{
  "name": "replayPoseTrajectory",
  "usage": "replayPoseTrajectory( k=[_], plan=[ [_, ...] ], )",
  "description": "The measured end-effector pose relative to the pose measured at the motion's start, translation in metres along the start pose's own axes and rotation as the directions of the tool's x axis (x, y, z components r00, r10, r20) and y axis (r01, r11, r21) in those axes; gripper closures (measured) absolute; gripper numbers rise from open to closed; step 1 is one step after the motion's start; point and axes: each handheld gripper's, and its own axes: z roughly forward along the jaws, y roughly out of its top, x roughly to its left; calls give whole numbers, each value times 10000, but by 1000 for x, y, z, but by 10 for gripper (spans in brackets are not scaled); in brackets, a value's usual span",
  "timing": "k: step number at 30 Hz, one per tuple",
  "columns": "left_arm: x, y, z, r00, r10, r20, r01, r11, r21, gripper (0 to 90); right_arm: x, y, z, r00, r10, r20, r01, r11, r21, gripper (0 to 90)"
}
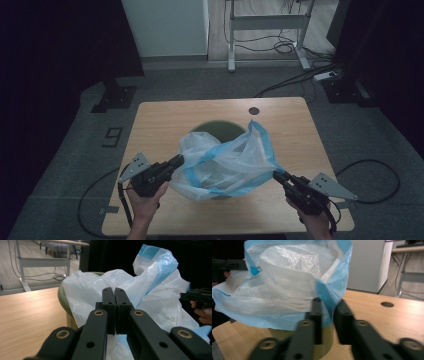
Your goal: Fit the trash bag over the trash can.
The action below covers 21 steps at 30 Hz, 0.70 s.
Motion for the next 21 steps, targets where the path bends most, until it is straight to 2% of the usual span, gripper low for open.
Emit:
replayPoseTrajectory(
  k=[3, 9, 12, 16, 19, 21],
  plan=[
    [2, 0, -3, 10000, -36, -22, 35, 9999, -160, 892, 0, 9, -9, 9997, 208, 147, -202, 9991, -365, 582],
    [4, -5, -5, 10000, -14, 14, 14, 9997, -247, 896, -10, 33, -16, 9983, 418, 407, -379, 9951, -918, 493],
    [4, -8, -5, 10000, 34, 81, -32, 9996, -290, 895, -17, 44, -16, 9970, 612, 473, -552, 9914, -1189, 482],
    [6, -8, -4, 9999, 2, 124, 2, 9996, -288, 896, -25, 54, -6, 9966, 530, 628, -461, 9933, -1058, 470],
    [5, -8, -4, 9998, 95, 174, -90, 9994, -324, 895, -29, 59, 8, 9979, 290, 585, -241, 9962, -832, 459],
    [5, -7, -3, 9998, 92, 167, -87, 9994, -324, 895, -31, 61, 20, 9983, 313, 499, -282, 9978, -603, 454]
  ],
)
